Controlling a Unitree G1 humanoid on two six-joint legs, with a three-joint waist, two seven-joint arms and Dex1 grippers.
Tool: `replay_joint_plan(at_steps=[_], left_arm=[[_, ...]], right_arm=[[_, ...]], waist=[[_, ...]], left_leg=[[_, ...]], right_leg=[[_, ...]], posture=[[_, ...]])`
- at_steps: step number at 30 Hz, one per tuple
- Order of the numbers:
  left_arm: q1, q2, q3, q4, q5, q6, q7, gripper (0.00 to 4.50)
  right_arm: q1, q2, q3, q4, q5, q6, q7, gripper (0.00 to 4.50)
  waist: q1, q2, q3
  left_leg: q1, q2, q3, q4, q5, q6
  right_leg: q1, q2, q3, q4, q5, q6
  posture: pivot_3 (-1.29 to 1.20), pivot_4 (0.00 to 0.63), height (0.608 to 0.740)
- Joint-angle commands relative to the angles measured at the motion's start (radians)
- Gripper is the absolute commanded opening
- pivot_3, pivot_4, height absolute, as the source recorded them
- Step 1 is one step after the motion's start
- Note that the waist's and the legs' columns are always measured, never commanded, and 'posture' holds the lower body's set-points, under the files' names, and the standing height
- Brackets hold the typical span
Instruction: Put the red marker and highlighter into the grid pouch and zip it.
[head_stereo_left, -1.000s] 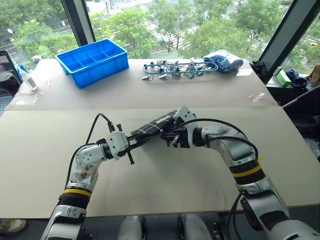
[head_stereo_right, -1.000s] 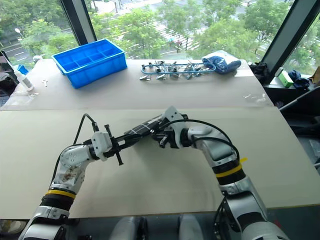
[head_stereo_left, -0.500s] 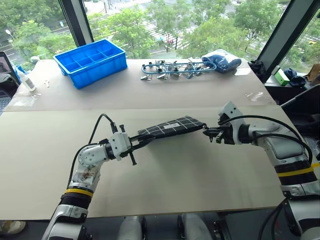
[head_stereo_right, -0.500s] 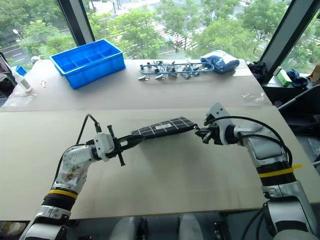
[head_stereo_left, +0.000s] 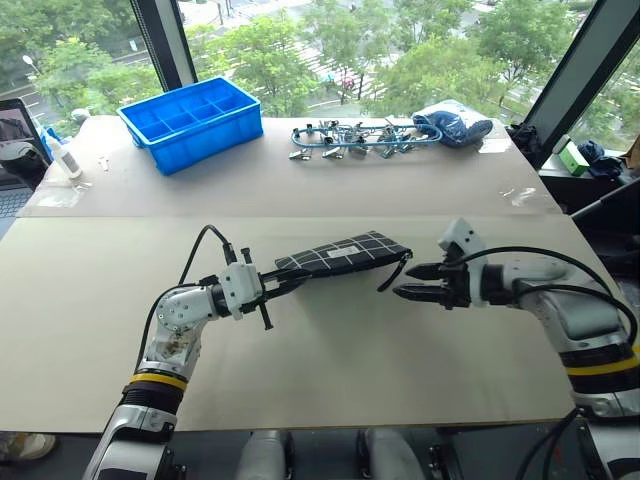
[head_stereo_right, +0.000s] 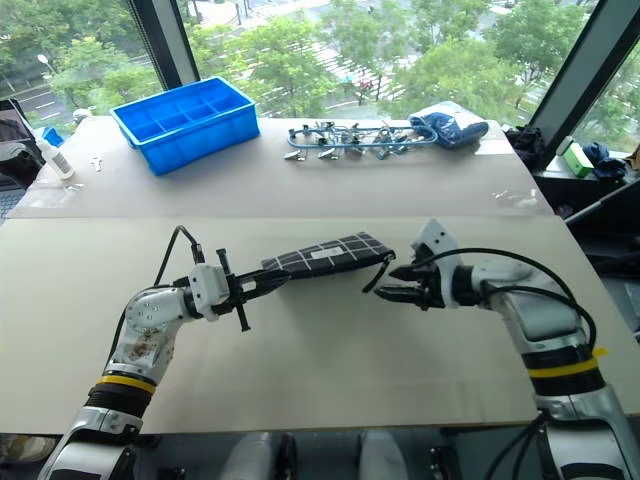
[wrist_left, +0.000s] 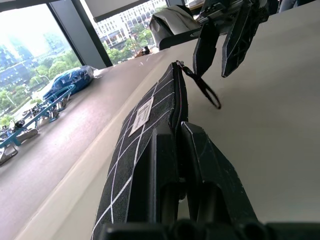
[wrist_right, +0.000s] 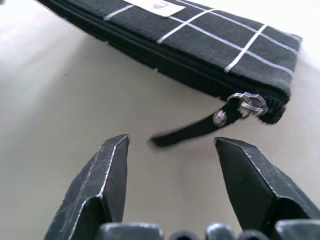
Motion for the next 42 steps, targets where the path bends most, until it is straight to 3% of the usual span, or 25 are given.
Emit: replay_joint_plan(at_steps=[1,6,13,17,19,25,28,31,34,38,42], left_arm=[[-0.007,0.029,0.027,-0.025,-0.058,-0.018,-0.053,0.00],[0.013,0.068,0.019,-0.064,-0.134,-0.007,-0.176,0.00],[0.014,0.074,0.019,-0.079,-0.181,-0.012,-0.282,0.00],[-0.011,0.076,0.011,0.033,-0.116,-0.078,-0.303,0.00],[-0.032,0.074,0.007,0.088,-0.089,-0.083,-0.295,0.82],[-0.048,0.051,0.027,0.102,-0.076,-0.045,-0.218,2.68],[-0.007,0.074,0.037,0.008,-0.126,0.087,-0.192,3.69],[0.083,0.160,0.093,-0.221,-0.353,0.558,-0.093,3.69],[0.157,0.256,0.223,-0.325,-0.588,0.960,0.081,3.69],[0.290,0.288,0.424,-0.398,-0.607,1.017,0.235,3.69],[0.377,0.307,0.508,-0.399,-0.559,1.023,0.282,3.69]], right_arm=[[0.078,-0.116,-0.168,-0.038,0.015,-0.079,0.045,2.85],[0.186,-0.174,-0.276,-0.098,0.048,-0.079,0.055,2.85],[0.261,-0.147,-0.304,-0.206,0.090,-0.047,0.015,2.85],[0.288,-0.143,-0.295,-0.255,0.107,-0.039,0.003,2.85],[0.289,-0.145,-0.295,-0.257,0.112,-0.040,0.000,2.93],[0.259,-0.142,-0.305,-0.278,0.164,-0.039,0.001,2.93],[0.240,-0.130,-0.307,-0.294,0.194,-0.045,-0.005,2.93],[0.238,-0.109,-0.322,-0.316,0.233,-0.051,-0.007,2.93],[0.248,-0.074,-0.372,-0.318,0.288,-0.048,-0.023,2.93],[0.300,-0.061,-0.376,-0.273,0.264,-0.070,-0.031,2.93],[0.301,-0.057,-0.349,-0.214,0.232,-0.107,-0.029,2.93]], waist=[[0.002,0.000,0.000],[-0.006,0.000,0.000],[-0.005,0.000,0.000],[0.000,0.000,0.000],[0.001,0.000,0.000],[0.000,0.000,0.000],[-0.002,0.000,0.000],[-0.010,0.000,0.000],[-0.016,-0.001,0.000],[-0.016,-0.001,0.000],[-0.010,-0.001,0.000]], left_leg=[[0.000,0.000,0.000,0.000,0.000,0.000],[0.002,0.001,0.000,-0.001,0.000,0.000],[0.002,0.001,-0.001,0.000,0.000,0.000],[0.002,0.000,-0.003,0.000,0.000,0.000],[0.003,0.000,-0.003,0.000,0.000,0.000],[0.002,0.000,-0.004,0.000,0.000,0.001],[0.002,0.000,-0.005,0.000,0.000,0.001],[0.002,0.001,-0.007,0.000,0.000,0.001],[0.002,0.003,-0.010,-0.001,0.000,0.001],[0.003,0.002,-0.012,-0.001,0.000,0.001],[0.003,0.000,-0.010,-0.001,0.000,0.001]], right_leg=[[0.000,0.000,0.000,0.000,0.000,0.000],[0.001,0.001,0.001,0.000,0.000,0.000],[0.001,0.001,0.002,0.000,0.000,0.000],[0.001,0.001,0.002,0.000,0.000,0.000],[0.002,0.001,0.002,0.000,0.000,0.000],[0.001,0.001,0.002,0.000,0.000,0.001],[0.001,0.001,0.002,0.000,0.000,0.001],[0.001,0.002,0.002,0.000,0.000,0.001],[0.001,0.001,0.002,0.001,-0.001,0.001],[0.003,0.000,0.001,0.001,-0.001,0.002],[0.002,-0.001,0.002,0.001,-0.001,0.002]], posture=[[0.00,0.150,0.740],[0.00,0.150,0.740],[0.00,0.150,0.740],[0.00,0.150,0.740],[0.00,0.150,0.740],[0.00,0.150,0.740],[0.00,0.150,0.740],[0.00,0.150,0.740],[0.00,0.150,0.740],[0.00,0.150,0.740],[0.00,0.150,0.740]])
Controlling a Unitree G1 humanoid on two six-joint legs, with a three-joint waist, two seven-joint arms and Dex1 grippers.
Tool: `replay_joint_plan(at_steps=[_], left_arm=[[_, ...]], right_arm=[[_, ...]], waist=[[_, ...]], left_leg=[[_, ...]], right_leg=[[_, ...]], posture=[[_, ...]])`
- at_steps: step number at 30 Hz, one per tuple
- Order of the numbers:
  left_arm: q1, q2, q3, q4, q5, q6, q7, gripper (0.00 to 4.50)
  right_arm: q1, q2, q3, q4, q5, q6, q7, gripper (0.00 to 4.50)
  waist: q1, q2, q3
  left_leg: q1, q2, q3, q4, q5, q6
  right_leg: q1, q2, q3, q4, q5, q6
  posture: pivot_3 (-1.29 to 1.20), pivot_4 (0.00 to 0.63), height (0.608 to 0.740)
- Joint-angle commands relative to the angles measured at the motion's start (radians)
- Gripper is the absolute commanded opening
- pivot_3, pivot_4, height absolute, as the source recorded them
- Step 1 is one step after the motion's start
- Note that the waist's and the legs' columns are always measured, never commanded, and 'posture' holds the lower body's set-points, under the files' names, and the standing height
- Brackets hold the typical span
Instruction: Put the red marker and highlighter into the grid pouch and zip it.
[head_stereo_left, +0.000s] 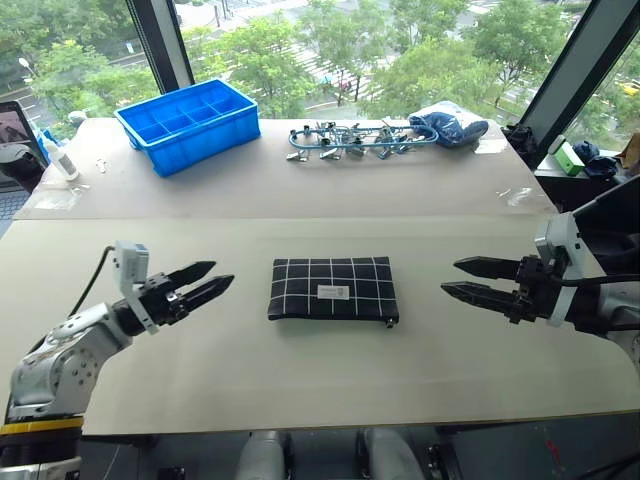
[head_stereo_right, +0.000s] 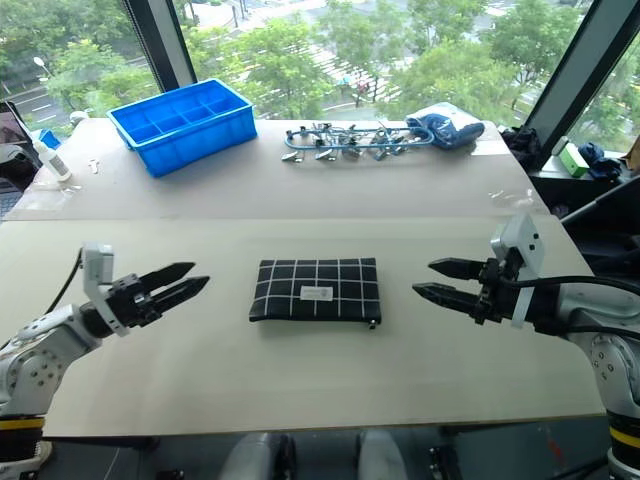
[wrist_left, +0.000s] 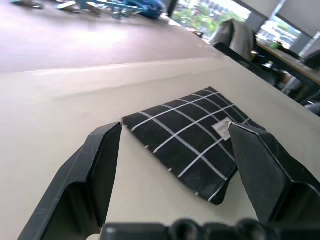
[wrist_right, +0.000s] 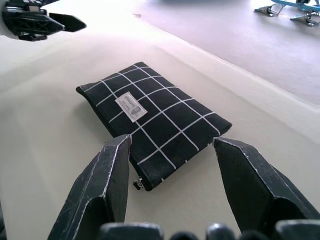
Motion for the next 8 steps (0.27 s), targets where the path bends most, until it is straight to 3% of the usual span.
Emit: replay_joint_plan(at_steps=[1,8], left_arm=[[0.035,0.027,0.080,-0.028,0.002,0.021,0.017,3.69],[0.096,0.006,0.127,-0.059,0.019,0.008,0.019,3.69]], right_arm=[[-0.030,0.001,0.007,0.041,-0.023,-0.054,0.003,2.93],[-0.106,-0.006,0.064,0.130,-0.064,-0.094,0.025,2.93]], waist=[[0.004,0.000,0.000],[0.009,0.000,0.000]], left_leg=[[0.000,0.000,0.000,0.000,0.000,0.000],[0.001,0.000,0.001,-0.001,0.000,-0.001]], right_leg=[[0.000,0.000,0.000,0.000,0.000,0.000],[-0.001,0.001,0.000,0.000,0.000,-0.002]], posture=[[0.00,0.150,0.740],[0.00,0.150,0.740]])
